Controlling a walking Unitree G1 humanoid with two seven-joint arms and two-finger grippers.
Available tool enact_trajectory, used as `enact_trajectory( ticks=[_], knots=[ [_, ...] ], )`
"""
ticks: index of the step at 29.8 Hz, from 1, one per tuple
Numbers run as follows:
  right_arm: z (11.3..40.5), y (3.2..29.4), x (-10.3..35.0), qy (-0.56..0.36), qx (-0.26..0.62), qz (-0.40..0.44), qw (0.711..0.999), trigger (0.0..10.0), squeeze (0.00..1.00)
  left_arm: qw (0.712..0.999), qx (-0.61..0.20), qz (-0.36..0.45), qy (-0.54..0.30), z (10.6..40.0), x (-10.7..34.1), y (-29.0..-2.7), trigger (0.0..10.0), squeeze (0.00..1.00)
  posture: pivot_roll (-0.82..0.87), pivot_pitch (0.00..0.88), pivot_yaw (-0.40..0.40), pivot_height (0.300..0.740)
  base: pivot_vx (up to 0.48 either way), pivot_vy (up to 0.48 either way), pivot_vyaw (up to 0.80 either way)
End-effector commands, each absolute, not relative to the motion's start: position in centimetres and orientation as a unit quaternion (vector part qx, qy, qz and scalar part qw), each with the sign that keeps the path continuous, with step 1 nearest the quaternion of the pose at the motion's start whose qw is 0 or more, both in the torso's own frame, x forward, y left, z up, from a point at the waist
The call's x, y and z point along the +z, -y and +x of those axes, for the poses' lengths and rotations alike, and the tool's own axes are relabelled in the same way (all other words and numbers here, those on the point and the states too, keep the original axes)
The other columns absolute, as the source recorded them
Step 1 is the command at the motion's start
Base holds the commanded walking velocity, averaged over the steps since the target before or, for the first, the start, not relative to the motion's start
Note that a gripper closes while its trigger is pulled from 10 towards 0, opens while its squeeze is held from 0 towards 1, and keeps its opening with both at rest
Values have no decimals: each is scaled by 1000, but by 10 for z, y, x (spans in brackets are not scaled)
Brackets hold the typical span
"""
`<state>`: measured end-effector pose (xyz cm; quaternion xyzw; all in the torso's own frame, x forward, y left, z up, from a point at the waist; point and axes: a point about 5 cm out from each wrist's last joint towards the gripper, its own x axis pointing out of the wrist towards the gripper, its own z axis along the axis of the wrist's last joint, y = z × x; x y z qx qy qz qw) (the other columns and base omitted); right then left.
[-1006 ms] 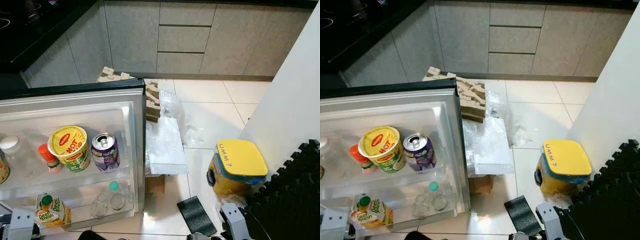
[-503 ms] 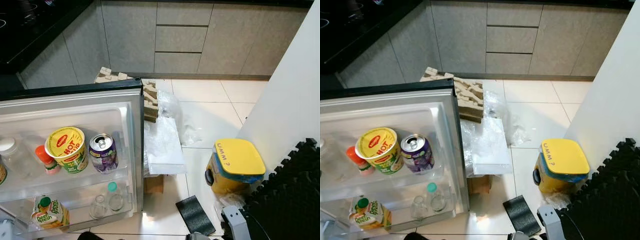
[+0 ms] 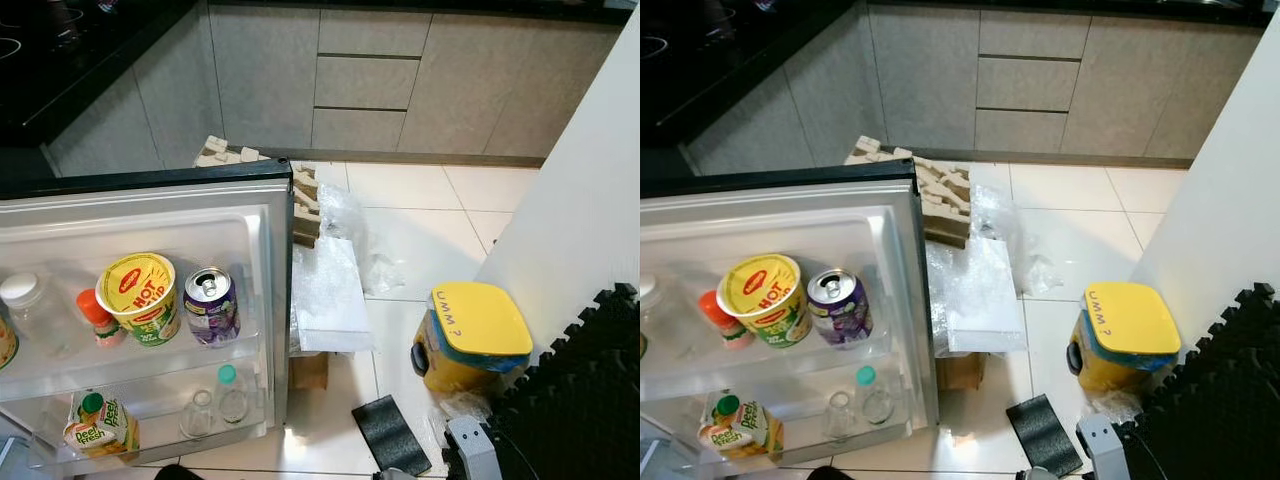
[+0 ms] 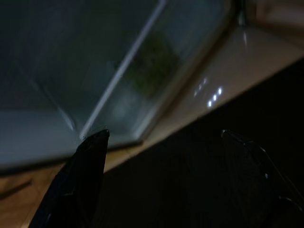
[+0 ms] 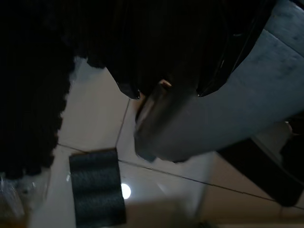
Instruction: Restocking fridge
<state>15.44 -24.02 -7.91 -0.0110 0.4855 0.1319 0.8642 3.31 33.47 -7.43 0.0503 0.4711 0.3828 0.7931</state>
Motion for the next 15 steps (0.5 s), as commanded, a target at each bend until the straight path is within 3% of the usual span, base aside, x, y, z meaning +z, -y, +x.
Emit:
enact_trajectory(
  ticks=[1, 15],
  knots=[
    [142, 240, -85, -507, 124, 0, 853, 10000, 0, 774, 373, 40, -511, 21, -84, -322, 10000, 0, -56, 36, -13, 655, 0, 0, 0],
    [141, 239, -86, -509, 120, 10, 852, 10000, 0, 771, 358, 21, -527, 28, -89, -311, 10000, 0, -51, 18, -13, 705, 0, 0, 0]
  ],
)
